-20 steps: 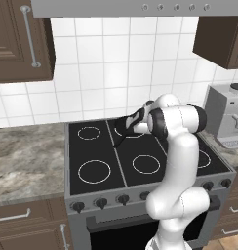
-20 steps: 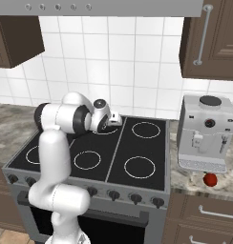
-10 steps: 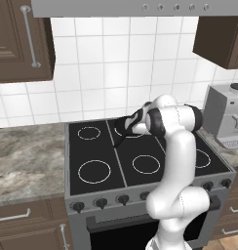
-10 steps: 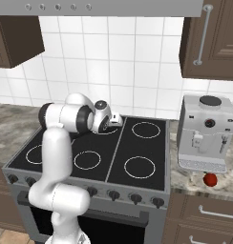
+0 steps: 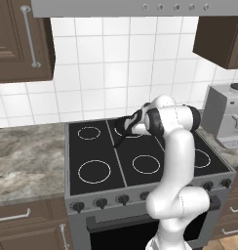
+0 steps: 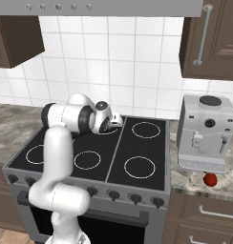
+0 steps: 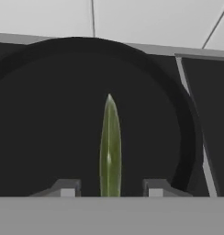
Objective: Put the lemon wedge and bell pepper in the pan. Then turn on the rear center burner and set the heat to medium.
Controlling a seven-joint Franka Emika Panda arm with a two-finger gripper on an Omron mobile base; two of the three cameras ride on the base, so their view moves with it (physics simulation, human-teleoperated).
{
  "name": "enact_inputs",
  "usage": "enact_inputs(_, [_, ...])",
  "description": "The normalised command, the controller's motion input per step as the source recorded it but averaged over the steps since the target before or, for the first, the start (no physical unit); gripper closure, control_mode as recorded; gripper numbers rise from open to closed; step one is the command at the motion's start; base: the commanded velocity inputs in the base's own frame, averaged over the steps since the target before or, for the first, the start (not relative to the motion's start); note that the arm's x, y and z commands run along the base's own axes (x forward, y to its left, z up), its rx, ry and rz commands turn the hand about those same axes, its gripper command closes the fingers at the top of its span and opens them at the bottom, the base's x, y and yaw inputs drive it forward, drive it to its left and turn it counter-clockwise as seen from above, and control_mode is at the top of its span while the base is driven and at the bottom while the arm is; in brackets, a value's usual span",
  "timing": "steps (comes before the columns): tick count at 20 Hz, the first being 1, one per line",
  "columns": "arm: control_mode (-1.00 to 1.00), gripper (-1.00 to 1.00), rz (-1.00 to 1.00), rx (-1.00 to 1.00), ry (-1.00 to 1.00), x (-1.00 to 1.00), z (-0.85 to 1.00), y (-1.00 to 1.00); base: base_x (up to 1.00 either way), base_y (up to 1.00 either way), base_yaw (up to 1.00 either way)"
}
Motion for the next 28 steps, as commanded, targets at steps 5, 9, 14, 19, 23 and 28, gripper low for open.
enact_inputs(5, [-1.0,-1.0,0.02,0.0,-0.09,0.05,-0.01,0.0,0.0,0.0,0.0])
enact_inputs(9, [-1.0,-1.0,0.04,0.0,-0.18,0.02,0.0,0.0,0.0,0.0,0.0])
enact_inputs(14, [-1.0,-1.0,0.02,0.01,-0.21,-0.09,0.14,-0.03,0.0,0.0,0.0])
enact_inputs(19, [-1.0,-1.0,0.0,0.05,-0.12,-0.53,0.43,-0.42,0.0,0.0,0.0])
enact_inputs(23, [-1.0,-1.0,0.0,0.07,-0.02,-0.56,0.62,-0.59,0.0,0.0,0.0])
enact_inputs(28, [-1.0,-1.0,0.0,0.08,0.02,-0.42,0.73,-0.6,0.0,0.0,0.0])
